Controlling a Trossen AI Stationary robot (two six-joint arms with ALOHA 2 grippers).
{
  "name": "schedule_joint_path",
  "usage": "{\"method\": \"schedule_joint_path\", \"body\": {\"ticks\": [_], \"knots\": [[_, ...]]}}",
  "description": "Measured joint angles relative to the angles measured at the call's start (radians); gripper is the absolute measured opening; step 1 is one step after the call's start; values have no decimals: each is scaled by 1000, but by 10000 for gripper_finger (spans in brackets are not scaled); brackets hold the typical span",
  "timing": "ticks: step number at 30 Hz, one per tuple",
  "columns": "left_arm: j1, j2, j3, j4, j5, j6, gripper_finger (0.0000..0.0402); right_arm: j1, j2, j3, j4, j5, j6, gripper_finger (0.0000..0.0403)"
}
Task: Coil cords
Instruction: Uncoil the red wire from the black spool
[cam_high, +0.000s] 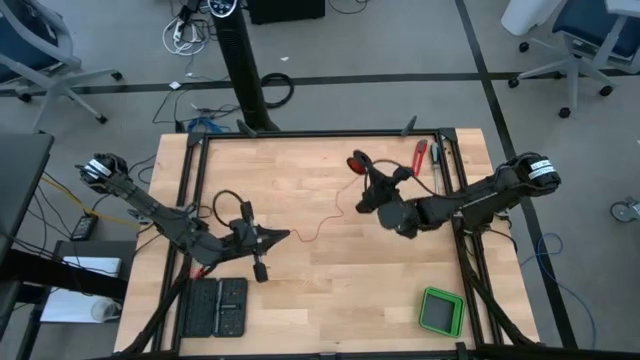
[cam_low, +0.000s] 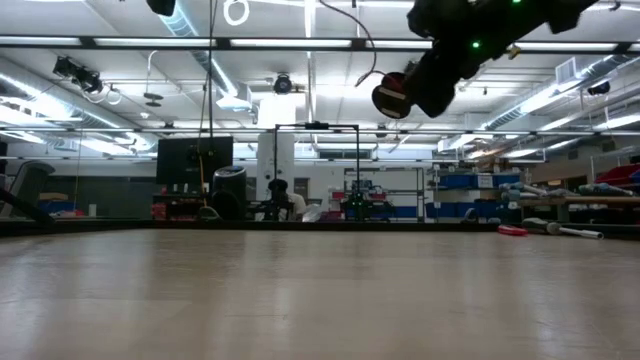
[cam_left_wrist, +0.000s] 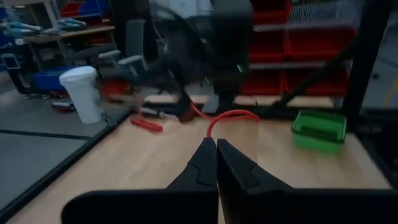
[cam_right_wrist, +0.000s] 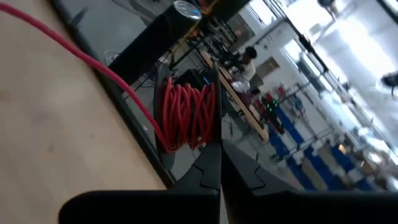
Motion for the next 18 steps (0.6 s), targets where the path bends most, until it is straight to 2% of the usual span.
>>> {"method": "schedule_joint_path", "body": {"ticks": [7,13,18], "knots": [[1,84,0,-3,21,-26,0,-71,0,0,373,-121,-216,0],[3,141,-1,-44,39,-50,0,-73,0,0,755,-246,-403,0],[29,169,-3,-162,-19,-146,0,-5,0,0,862,-355,-416,0]]}}
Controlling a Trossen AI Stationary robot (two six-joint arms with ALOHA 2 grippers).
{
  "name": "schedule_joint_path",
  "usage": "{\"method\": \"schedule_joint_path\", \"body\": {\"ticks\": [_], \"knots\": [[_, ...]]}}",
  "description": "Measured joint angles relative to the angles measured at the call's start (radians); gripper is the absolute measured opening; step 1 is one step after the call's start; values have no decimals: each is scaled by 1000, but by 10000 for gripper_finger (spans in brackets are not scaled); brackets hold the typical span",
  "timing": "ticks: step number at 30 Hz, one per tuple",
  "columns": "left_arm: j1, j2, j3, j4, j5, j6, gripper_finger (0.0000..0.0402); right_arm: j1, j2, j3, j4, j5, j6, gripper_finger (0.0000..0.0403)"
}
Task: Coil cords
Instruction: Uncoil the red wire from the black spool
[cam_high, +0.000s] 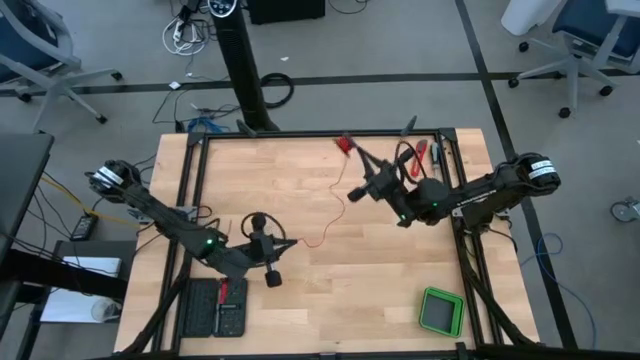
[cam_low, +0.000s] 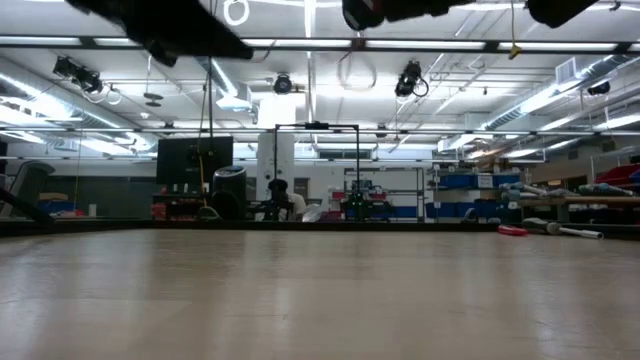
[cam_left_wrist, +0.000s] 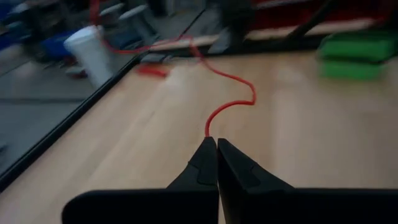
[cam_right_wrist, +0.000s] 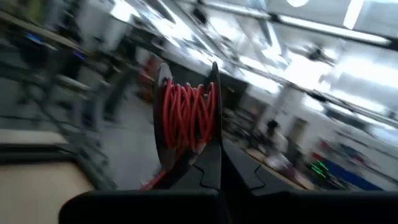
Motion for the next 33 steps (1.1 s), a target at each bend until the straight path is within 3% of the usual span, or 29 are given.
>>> {"method": "schedule_joint_path", "body": {"ticks": [5,19,27,33], "knots": [[32,7,0,-173,-90,-133,0,112,0,0,-29,-14,-1,0],[102,7,0,-464,-191,-369,0,349,0,0,-202,43,78,0],[138,6,53,-632,-208,-413,0,421,0,0,-418,96,266,0],[149,2,194,-859,-226,-412,0,458,0,0,-703,170,410,0]]}}
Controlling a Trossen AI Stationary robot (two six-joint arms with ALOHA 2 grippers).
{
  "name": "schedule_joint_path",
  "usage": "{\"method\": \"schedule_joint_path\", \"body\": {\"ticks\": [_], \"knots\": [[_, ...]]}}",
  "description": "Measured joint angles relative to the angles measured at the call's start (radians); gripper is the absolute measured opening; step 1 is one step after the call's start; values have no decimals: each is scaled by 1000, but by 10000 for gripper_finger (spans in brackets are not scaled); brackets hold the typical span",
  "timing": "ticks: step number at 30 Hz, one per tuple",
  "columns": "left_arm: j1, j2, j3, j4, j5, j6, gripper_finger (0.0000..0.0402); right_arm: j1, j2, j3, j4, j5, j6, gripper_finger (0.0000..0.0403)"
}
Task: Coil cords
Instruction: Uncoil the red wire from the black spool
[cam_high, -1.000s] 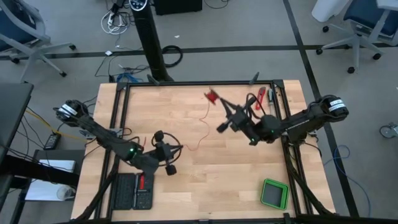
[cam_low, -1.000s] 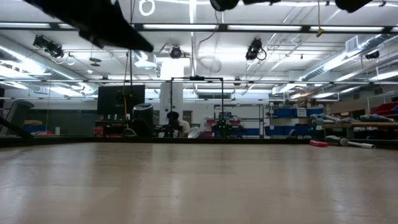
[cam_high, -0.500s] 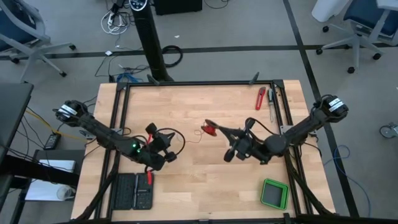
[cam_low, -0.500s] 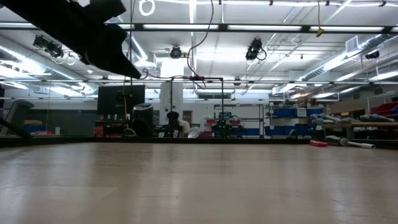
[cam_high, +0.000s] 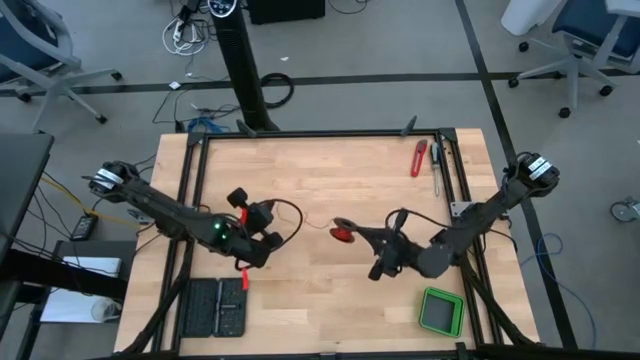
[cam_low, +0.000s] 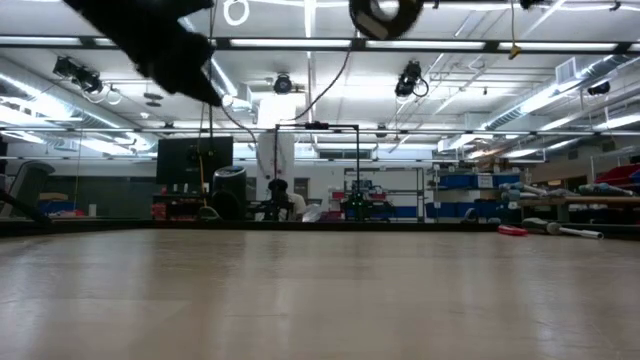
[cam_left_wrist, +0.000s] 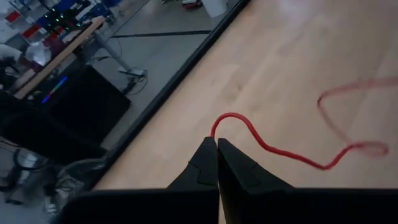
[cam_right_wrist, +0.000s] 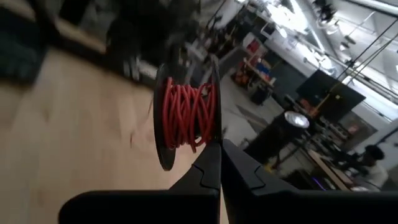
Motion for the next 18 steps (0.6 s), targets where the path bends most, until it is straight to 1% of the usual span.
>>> {"method": "schedule_joint_path", "body": {"ticks": [4,7,10,14,18], "knots": [[0,0,124,-118,-4,36,0,13,0,0,-269,49,147,0],[-2,0,214,-136,16,117,0,9,0,0,-463,52,280,0],[-2,0,298,-133,73,205,0,-14,0,0,-626,52,414,0],[-3,0,366,-85,147,295,0,-57,0,0,-787,44,566,0],[-8,0,388,-33,223,352,0,-101,0,0,-878,10,661,0]]}}
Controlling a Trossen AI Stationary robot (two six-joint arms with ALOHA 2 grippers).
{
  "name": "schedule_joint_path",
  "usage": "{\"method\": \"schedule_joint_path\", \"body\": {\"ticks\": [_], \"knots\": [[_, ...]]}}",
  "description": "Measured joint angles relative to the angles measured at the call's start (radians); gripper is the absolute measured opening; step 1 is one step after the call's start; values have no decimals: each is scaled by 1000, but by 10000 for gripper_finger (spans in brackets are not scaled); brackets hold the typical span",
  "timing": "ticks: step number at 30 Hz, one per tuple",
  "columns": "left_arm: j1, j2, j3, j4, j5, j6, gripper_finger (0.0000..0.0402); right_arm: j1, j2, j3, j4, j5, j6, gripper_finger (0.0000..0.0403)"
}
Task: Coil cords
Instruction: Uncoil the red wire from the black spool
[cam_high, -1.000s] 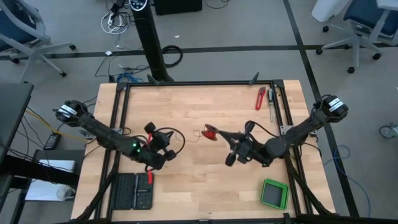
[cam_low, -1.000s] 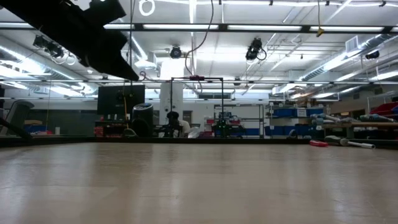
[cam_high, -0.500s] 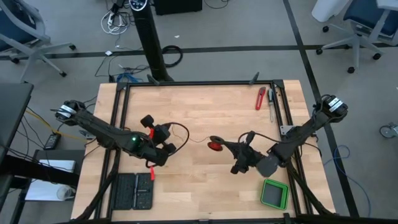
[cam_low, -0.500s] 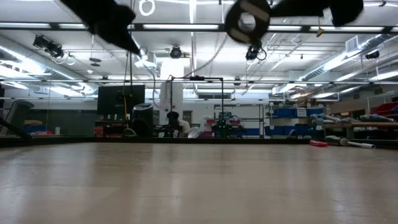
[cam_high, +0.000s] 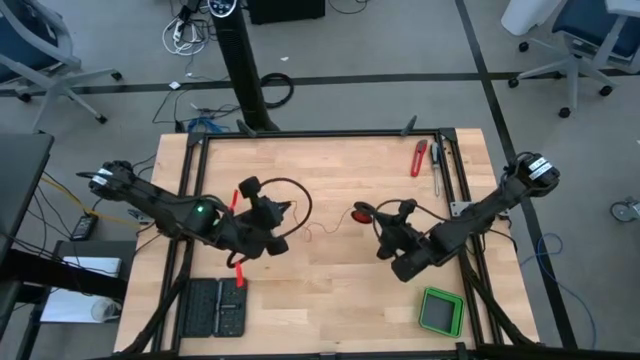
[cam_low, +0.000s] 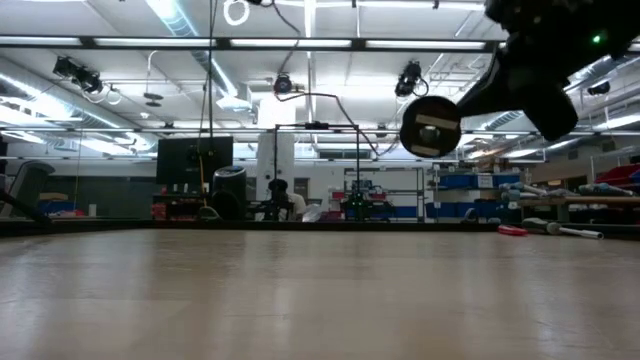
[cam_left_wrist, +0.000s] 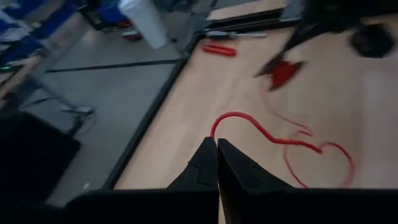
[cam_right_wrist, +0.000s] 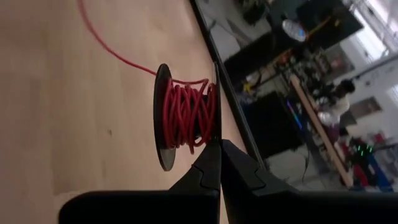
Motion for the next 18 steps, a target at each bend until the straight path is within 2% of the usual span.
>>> {"method": "schedule_joint_path", "body": {"ticks": [3,6,9,14,18], "knots": [[-1,0,-9,11,46,-4,5,-23,0,0,-23,-13,14,0],[0,0,-25,9,99,-39,30,-34,0,0,-23,-15,11,0],[0,7,-38,8,148,-84,83,-42,0,0,-23,-16,5,0],[4,10,-45,5,146,-172,191,-46,0,0,-2,-9,-33,0],[26,38,-45,64,142,-199,243,-52,0,0,151,22,-161,0]]}}
